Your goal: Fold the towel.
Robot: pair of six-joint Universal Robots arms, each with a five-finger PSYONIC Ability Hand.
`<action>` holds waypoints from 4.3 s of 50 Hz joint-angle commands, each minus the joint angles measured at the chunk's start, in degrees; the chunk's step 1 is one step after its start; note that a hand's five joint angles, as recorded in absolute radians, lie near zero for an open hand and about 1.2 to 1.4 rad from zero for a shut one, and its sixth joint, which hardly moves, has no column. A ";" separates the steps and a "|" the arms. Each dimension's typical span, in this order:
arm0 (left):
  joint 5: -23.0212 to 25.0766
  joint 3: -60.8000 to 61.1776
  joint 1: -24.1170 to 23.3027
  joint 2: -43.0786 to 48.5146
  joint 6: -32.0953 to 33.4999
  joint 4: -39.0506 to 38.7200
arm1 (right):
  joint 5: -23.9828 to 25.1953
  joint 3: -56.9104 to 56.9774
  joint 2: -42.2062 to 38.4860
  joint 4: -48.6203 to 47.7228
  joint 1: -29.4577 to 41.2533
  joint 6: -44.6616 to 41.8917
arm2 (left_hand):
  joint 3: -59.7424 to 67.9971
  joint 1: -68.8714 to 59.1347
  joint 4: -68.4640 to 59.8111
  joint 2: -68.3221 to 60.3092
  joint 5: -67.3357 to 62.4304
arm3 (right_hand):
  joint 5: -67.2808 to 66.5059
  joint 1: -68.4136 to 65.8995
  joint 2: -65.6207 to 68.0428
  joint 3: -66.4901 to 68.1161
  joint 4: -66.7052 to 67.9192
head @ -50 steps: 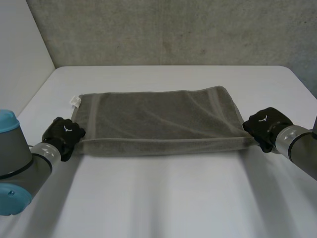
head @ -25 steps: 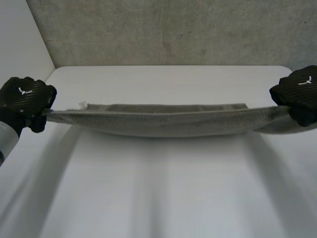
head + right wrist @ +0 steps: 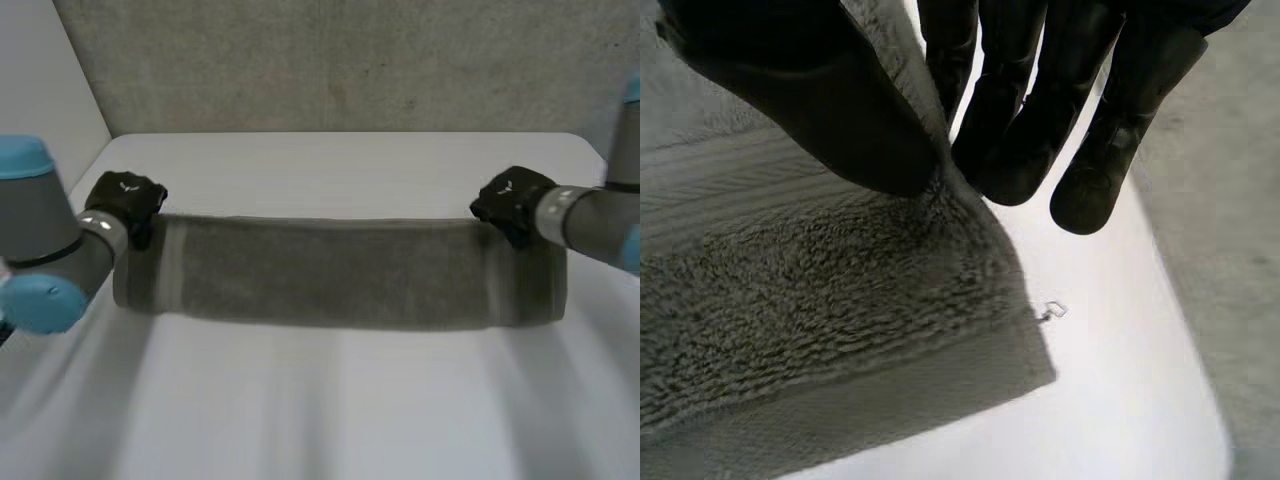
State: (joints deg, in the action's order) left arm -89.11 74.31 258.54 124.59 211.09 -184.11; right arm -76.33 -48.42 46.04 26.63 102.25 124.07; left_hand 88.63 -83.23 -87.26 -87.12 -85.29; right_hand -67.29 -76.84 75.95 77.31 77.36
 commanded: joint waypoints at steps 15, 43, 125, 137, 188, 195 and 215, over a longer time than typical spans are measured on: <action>-9.77 -52.69 -6.90 35.55 -0.76 21.50 | -9.89 18.46 -21.43 -22.95 5.94 1.88 | -78.63 73.23 77.26 77.12 85.29 | 67.29 66.84 -65.95 -67.31 -67.36; 5.52 8.22 -3.22 -15.25 -16.94 -1.87 | -8.93 -30.42 21.20 -17.32 4.54 14.18 | -76.90 71.50 75.53 75.40 83.56 | 67.29 66.84 -65.95 -67.31 -67.36; 12.47 39.50 1.27 -29.23 -16.85 -19.36 | -6.38 -8.36 9.16 -24.52 14.70 6.45 | -77.41 72.01 76.03 75.90 84.07 | -2.71 -3.16 4.05 2.69 2.64; 12.47 39.59 1.09 -29.23 -16.85 -19.36 | -6.91 -7.57 -3.32 -27.16 32.66 1.26 | -77.41 72.01 76.03 75.90 84.07 | 3.12 2.67 -1.78 -3.14 -3.19; 11.76 35.64 -8.49 -26.50 -17.29 -19.27 | -1.19 -36.83 2.74 -37.71 4.54 22.27 | -77.24 71.84 75.86 75.73 83.90 | -2.70 -3.15 4.04 2.68 2.63; 11.68 35.99 -9.19 -26.68 -17.29 -19.18 | -2.51 -37.71 8.70 -34.04 4.10 21.30 | -77.24 71.84 75.86 75.73 83.90 | -2.71 -3.16 4.05 2.69 2.64; 9.22 30.90 -8.84 -27.65 -17.82 -19.09 | -2.25 -19.98 10.93 -26.46 23.67 13.14 | -77.57 72.18 76.20 76.07 84.24 | -2.71 -3.16 4.05 2.69 2.64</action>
State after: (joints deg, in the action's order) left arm -77.76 107.78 249.60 97.14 193.70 -203.12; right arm -78.91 -77.79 59.54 1.02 112.05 139.83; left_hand 14.20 -15.61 -14.98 -14.93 -13.14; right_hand -67.92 -73.58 71.57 76.74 76.86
